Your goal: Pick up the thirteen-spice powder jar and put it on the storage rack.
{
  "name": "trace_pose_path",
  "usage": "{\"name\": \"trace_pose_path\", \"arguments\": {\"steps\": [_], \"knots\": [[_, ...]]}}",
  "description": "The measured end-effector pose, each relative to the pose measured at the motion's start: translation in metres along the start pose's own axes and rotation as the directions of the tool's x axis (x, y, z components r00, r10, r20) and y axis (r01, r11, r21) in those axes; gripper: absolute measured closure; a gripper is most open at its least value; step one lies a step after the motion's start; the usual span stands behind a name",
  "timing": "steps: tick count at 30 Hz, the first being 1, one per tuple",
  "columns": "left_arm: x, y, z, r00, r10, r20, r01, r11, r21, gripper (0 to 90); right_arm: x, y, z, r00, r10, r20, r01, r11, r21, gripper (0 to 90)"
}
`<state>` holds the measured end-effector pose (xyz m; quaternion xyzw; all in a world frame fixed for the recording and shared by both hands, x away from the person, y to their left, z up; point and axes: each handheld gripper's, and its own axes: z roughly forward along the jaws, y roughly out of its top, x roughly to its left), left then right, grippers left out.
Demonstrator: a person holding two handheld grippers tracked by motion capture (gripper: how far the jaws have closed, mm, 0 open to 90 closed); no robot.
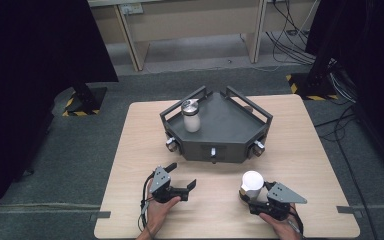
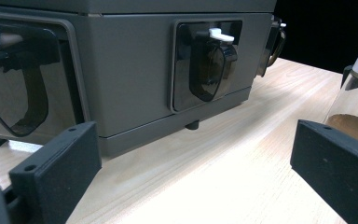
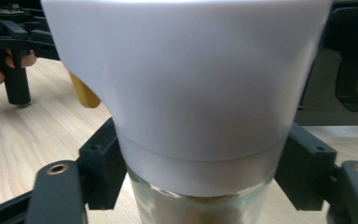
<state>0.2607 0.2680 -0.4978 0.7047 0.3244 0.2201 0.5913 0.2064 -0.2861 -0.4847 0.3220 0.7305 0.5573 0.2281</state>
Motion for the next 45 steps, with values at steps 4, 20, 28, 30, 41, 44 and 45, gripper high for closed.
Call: {"name": "trace_pose_path", "arguments": {"steps": [4, 20, 28, 30, 41, 44, 45], "knots": [[0.0, 0.0, 0.0, 1.0, 0.002, 0.0, -0.002, 1.0, -0.001, 1.4, 0.0, 0.001, 0.0, 1.0, -0.005, 0.002, 0.005, 1.0, 0.003, 30.2], [0.001, 0.0, 0.0, 0.9999, -0.012, -0.003, 0.012, 0.9999, 0.001, 1.7, 0.001, 0.008, -0.009, 0.9999, 0.008, 0.012, -0.008, 0.9998, -0.02, 30.7], [0.001, -0.001, 0.001, 0.9999, -0.011, -0.002, 0.011, 0.9999, 0.002, 1.7, 0.003, 0.016, -0.012, 0.9999, -0.013, 0.007, 0.013, 0.9996, -0.026, 30.7], [0.001, -0.001, 0.001, 0.9999, -0.012, -0.002, 0.012, 0.9999, 0.002, 1.8, 0.003, 0.018, -0.012, 0.9999, -0.015, 0.005, 0.015, 0.9995, -0.027, 30.7], [0.001, -0.001, 0.001, 0.9999, -0.013, -0.002, 0.013, 0.9999, 0.003, 1.8, 0.001, 0.033, -0.011, 0.9995, -0.031, -0.008, 0.031, 0.9987, -0.041, 30.7], [0.001, -0.001, 0.001, 0.9999, -0.012, -0.001, 0.012, 0.9999, 0.002, 1.8, 0.001, 0.037, -0.01, 0.9992, -0.039, -0.01, 0.039, 0.9983, -0.043, 30.7], [0.001, -0.001, 0.001, 0.9999, -0.011, 0.0, 0.011, 0.9999, 0.002, 1.8, 0.0, 0.038, -0.01, 0.999, -0.043, -0.012, 0.042, 0.9982, -0.043, 30.7]]}}
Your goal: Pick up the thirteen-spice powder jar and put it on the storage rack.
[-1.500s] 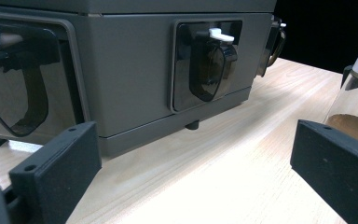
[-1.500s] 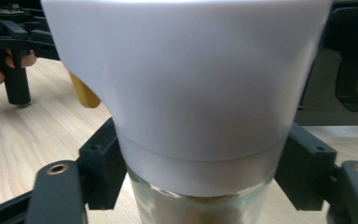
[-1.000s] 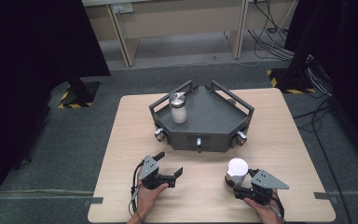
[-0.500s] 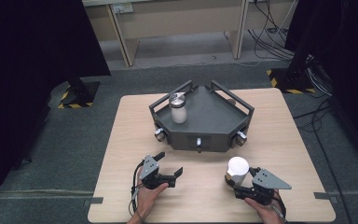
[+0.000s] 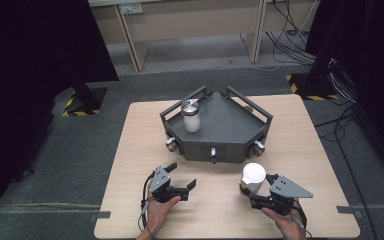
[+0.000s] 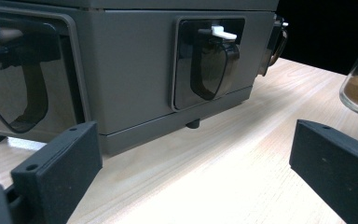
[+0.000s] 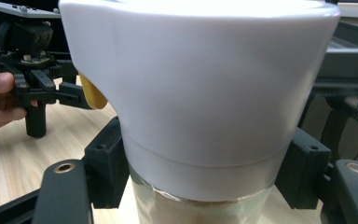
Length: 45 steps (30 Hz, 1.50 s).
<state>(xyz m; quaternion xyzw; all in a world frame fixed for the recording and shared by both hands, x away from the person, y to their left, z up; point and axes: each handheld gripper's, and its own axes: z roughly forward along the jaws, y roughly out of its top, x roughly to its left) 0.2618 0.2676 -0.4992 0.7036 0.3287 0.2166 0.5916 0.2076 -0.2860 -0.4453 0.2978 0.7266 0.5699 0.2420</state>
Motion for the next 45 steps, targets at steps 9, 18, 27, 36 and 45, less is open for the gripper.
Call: {"name": "trace_pose_path", "arguments": {"steps": [9, 18, 27, 36, 45], "knots": [[0.0, 0.0, 0.0, 1.0, -0.007, -0.005, 0.007, 1.0, -0.001, 1.4, -0.003, 0.015, 0.006, 0.9999, -0.011, -0.011, 0.011, 0.9999, -0.005, 30.7], [0.0, 0.0, 0.0, 1.0, -0.008, -0.002, 0.008, 1.0, 0.001, 1.0, -0.006, 0.035, 0.011, 0.9996, -0.023, -0.018, 0.023, 0.9997, -0.012, 30.8], [0.0, -0.001, 0.001, 1.0, -0.009, -0.001, 0.009, 1.0, 0.003, 1.0, -0.013, 0.055, 0.012, 0.9996, -0.026, -0.013, 0.026, 0.9994, -0.022, 30.8], [0.0, -0.001, 0.001, 1.0, -0.01, 0.0, 0.01, 0.9999, 0.005, 1.0, -0.026, 0.078, 0.023, 0.9996, -0.021, -0.017, 0.02, 0.9997, -0.014, 30.8], [0.0, -0.001, 0.001, 1.0, -0.01, 0.0, 0.01, 0.9999, 0.008, 1.0, -0.034, 0.096, 0.035, 0.9996, -0.015, -0.023, 0.014, 0.9999, -0.01, 30.8]]}}
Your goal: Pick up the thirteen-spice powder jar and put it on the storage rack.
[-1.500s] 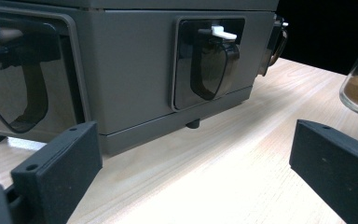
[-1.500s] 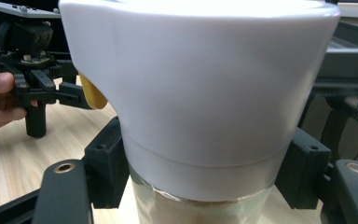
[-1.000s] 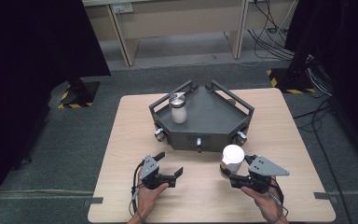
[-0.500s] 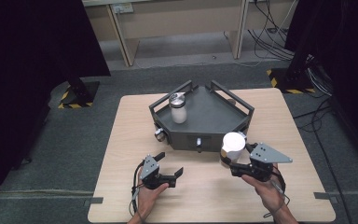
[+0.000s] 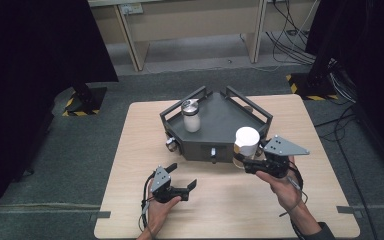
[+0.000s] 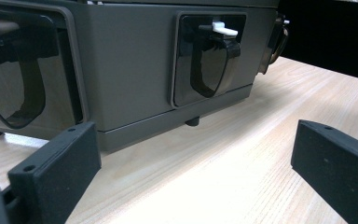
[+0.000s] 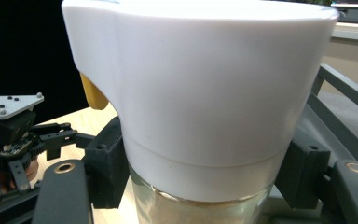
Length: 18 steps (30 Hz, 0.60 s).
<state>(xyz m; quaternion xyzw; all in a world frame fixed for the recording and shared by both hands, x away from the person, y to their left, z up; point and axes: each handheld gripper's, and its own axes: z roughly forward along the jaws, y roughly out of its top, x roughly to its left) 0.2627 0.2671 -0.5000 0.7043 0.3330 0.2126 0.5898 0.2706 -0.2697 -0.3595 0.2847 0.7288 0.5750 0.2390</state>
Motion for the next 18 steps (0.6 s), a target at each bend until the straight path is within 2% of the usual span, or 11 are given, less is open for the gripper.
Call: {"name": "trace_pose_path", "arguments": {"steps": [12, 18], "knots": [[0.0, 0.0, 0.0, 1.0, 0.0, 0.0, 0.0, 1.0, -0.002, 1.0, -0.004, 0.026, 0.025, 1.0, -0.007, -0.004, 0.007, 0.9999, 0.015, 30.8], [0.0, 0.0, 0.0, 1.0, 0.001, 0.002, -0.001, 1.0, -0.001, 1.0, -0.009, 0.037, 0.039, 1.0, 0.005, 0.005, -0.005, 0.9998, 0.017, 30.8]]}}
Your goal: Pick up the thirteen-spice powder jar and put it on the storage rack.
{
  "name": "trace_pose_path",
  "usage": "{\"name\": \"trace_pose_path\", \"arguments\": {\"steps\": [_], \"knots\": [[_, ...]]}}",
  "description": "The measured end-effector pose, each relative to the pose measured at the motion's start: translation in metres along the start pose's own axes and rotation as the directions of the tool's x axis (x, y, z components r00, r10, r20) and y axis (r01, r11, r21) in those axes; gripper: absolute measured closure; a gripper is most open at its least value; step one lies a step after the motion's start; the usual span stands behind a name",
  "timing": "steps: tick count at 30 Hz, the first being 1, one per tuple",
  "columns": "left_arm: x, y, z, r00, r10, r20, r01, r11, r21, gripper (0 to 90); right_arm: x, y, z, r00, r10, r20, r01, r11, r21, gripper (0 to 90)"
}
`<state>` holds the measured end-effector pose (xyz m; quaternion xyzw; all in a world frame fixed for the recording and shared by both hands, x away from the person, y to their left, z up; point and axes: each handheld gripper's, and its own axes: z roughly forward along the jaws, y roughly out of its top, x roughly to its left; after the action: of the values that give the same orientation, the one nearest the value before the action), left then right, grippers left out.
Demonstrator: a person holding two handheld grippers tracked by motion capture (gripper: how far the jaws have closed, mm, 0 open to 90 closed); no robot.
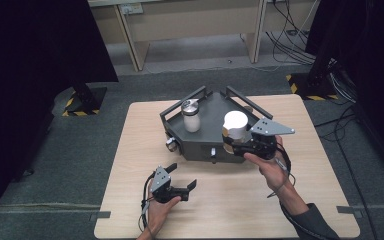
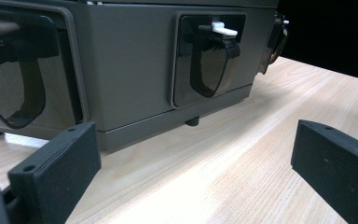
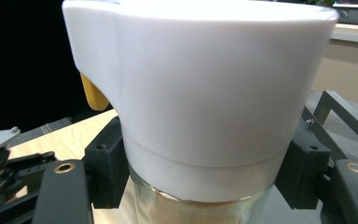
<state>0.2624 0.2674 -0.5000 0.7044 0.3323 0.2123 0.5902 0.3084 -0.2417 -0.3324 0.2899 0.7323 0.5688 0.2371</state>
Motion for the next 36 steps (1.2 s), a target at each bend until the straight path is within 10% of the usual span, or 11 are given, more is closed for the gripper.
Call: {"name": "trace_pose_path", "arguments": {"steps": [36], "knots": [[0.0, 0.0, 0.001, 0.9999, 0.005, 0.01, -0.005, 1.0, 0.003, 1.0, -0.02, 0.008, 0.069, 0.9865, 0.045, 0.157, -0.054, 0.9974, 0.048, 30.8]]}}
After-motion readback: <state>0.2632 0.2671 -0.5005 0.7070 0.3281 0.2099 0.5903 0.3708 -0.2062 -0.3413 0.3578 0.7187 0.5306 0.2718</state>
